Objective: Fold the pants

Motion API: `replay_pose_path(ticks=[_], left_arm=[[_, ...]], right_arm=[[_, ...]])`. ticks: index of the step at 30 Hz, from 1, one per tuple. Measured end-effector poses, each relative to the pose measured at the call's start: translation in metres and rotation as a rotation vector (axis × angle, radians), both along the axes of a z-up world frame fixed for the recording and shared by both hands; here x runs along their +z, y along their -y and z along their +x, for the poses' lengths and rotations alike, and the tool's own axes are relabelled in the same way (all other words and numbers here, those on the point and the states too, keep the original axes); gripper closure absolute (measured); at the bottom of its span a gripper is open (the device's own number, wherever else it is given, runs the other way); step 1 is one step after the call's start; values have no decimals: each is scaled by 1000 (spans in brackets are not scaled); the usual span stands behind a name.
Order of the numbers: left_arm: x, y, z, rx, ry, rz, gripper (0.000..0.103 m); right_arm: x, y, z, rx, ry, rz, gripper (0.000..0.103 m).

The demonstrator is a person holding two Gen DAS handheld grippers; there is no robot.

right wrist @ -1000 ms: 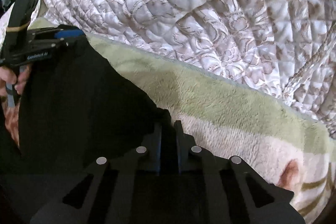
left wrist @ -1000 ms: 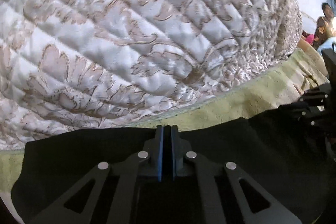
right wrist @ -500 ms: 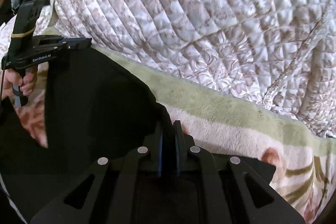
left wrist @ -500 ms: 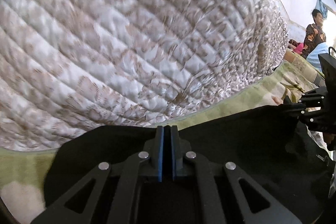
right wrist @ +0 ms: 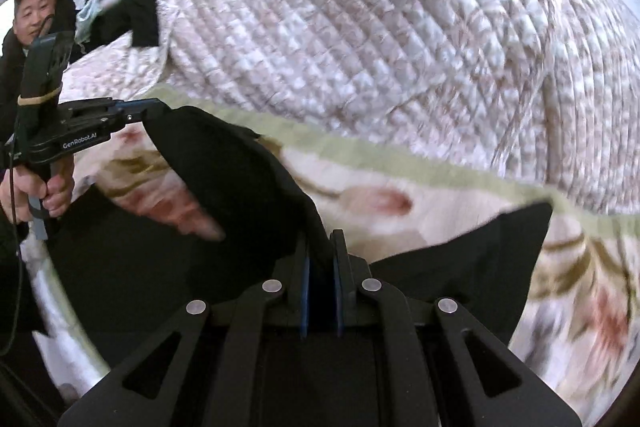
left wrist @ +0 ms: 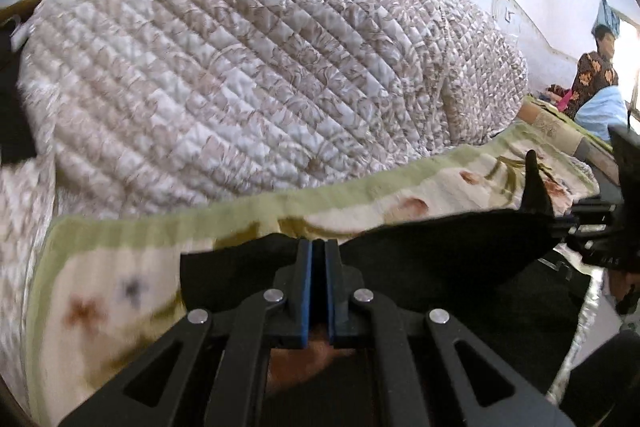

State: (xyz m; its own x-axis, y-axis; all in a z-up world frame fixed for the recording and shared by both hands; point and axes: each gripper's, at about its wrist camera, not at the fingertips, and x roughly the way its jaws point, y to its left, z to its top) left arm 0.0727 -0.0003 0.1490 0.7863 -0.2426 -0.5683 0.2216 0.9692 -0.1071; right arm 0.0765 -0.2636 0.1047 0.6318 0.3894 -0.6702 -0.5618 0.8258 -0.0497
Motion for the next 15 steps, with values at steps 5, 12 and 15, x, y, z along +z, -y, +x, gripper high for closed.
replay_pose_path(ticks=[5, 12, 15], left_arm=[[-26, -7, -63, 27, -57, -53, 96], [-82, -6, -104, 52, -203, -74, 96], [-89, -6, -107, 54, -231, -70, 95]], right_arm=[[-30, 9, -37, -58, -105, 47, 95], [-94, 17, -68, -205, -306, 97, 93], [-102, 26, -71, -249, -319, 167, 90]])
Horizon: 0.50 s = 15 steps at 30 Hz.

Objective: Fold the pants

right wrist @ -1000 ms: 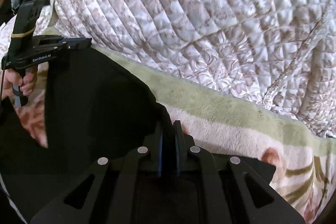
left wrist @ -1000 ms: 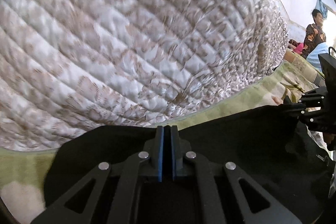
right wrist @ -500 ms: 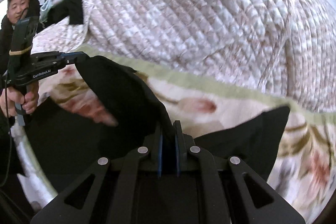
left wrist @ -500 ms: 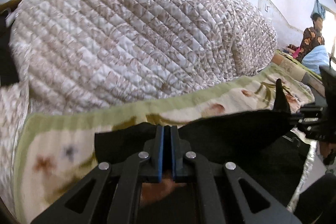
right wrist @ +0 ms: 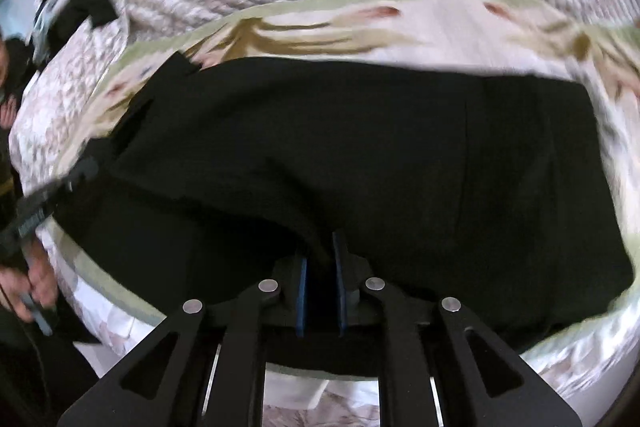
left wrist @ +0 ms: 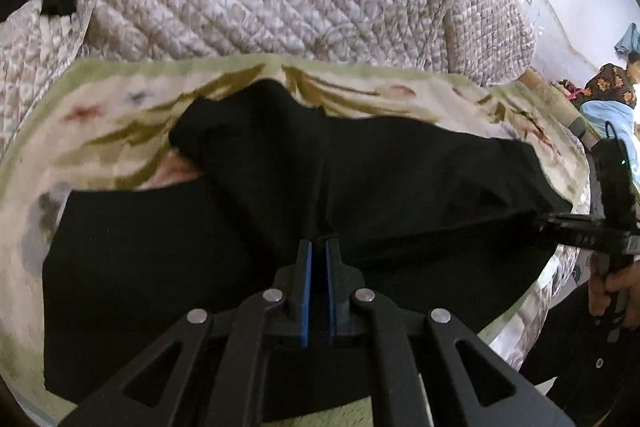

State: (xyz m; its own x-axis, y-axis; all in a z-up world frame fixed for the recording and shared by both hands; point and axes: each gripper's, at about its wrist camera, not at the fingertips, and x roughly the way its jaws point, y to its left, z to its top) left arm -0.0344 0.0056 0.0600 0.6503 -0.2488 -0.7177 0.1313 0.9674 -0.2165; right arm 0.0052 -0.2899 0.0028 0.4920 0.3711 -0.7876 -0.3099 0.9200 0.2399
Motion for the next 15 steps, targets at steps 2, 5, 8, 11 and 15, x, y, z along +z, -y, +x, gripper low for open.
replay_pose_path(ticks=[2, 5, 8, 11, 15], left_arm=[[2, -2, -3, 5, 0, -11, 90], [7, -7, -9, 15, 8, -15, 90], [14, -13, -15, 44, 19, -8, 90], [18, -22, -17, 81, 19, -16, 89], [26, -28, -15, 100, 34, -18, 83]], right_arm=[[3, 2, -3, 0, 8, 11, 87], [7, 2, -8, 5, 22, 9, 78], [11, 6, -13, -1, 30, 31, 74], [16, 8, -14, -16, 37, 52, 67], [22, 12, -17, -42, 44, 73, 59]])
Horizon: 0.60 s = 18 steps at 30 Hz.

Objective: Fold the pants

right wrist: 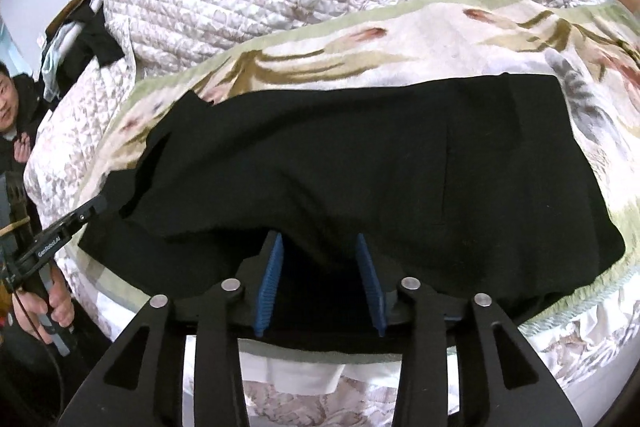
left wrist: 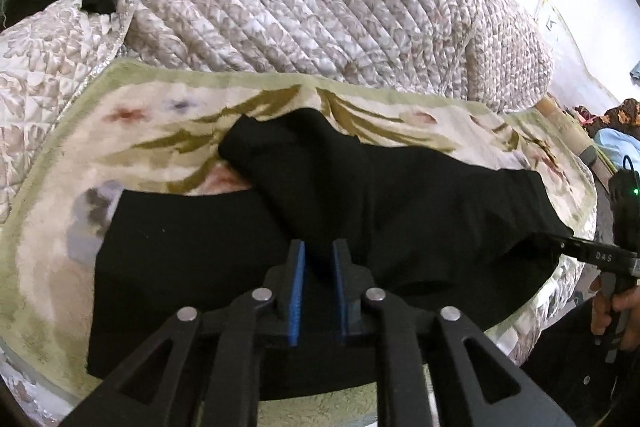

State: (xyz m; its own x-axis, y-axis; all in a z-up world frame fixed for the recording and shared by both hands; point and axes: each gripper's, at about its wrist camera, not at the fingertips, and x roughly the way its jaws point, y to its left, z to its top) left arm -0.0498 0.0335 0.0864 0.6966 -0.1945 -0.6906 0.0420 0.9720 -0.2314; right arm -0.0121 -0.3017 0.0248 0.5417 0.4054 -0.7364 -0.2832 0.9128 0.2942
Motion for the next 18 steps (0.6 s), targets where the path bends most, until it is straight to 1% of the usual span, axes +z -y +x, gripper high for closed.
replay_pose_path(ticks=[2, 5, 10, 14, 18], left_arm=[[3, -1, 1, 1, 7, -3, 77], [5, 1, 0, 2, 14, -3, 72], [7, 0, 3, 3, 27, -11, 70], [5, 0, 7, 8, 25, -16, 68], [3, 1, 10, 6, 23, -18, 68]], right_arm=[[3, 1, -3, -5, 7, 0, 56], [8, 5, -4, -31, 14, -10, 56], [13, 21, -7, -104, 33, 7, 56], [13, 32, -6, -154, 32, 33, 56], [13, 34, -4, -172, 40, 35, 56]])
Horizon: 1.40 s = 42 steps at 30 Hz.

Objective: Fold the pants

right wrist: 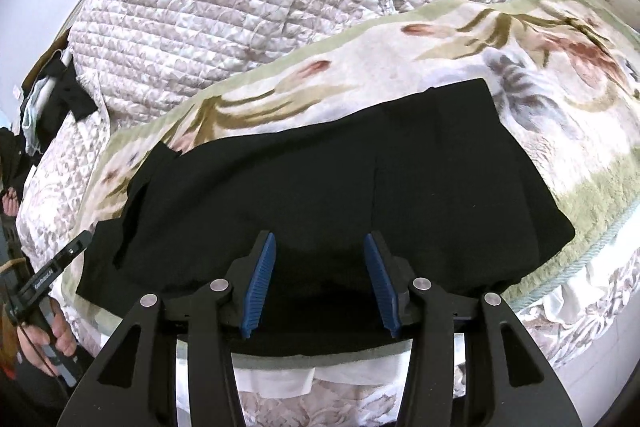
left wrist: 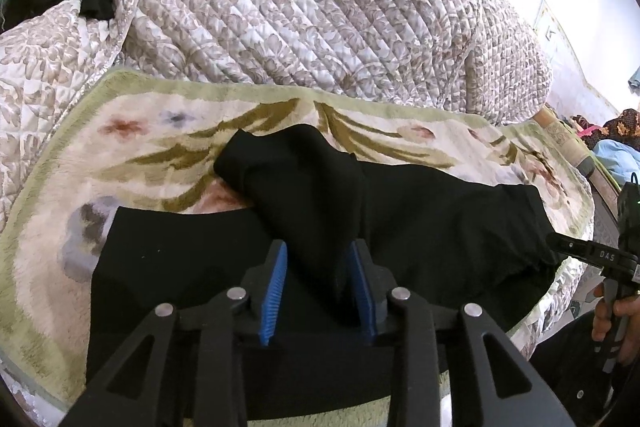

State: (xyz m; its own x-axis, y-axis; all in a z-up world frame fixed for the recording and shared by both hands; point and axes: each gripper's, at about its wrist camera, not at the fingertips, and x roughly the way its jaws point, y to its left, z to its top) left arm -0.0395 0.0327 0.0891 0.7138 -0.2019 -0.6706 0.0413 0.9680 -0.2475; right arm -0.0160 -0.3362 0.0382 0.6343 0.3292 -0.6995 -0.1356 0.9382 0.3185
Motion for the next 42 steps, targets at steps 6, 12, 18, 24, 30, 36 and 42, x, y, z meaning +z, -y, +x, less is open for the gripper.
replay_pose_path(ticks=[6, 12, 18, 24, 30, 36, 42], left_arm=[[-3, -2, 3, 6, -4, 5, 61], [-6, -7, 7, 25, -11, -1, 53], [-6, 6, 21, -5, -20, 24, 48], [-8, 36, 51, -66, -20, 88, 43], [-16, 56, 80, -84, -26, 185, 43], [-32, 53, 92, -47, -64, 231, 44], [-36, 39, 86, -7, -54, 218, 85]], right_arm=[[2, 2, 4, -25, 8, 5, 56], [1, 6, -3, -58, 27, 31, 56], [-7, 25, -8, -129, 20, 82, 56], [-22, 59, -9, -254, -21, 190, 56], [-24, 74, -23, -344, -11, 232, 56], [-33, 79, -32, -398, -34, 275, 56], [-46, 87, -33, -430, -76, 309, 56]])
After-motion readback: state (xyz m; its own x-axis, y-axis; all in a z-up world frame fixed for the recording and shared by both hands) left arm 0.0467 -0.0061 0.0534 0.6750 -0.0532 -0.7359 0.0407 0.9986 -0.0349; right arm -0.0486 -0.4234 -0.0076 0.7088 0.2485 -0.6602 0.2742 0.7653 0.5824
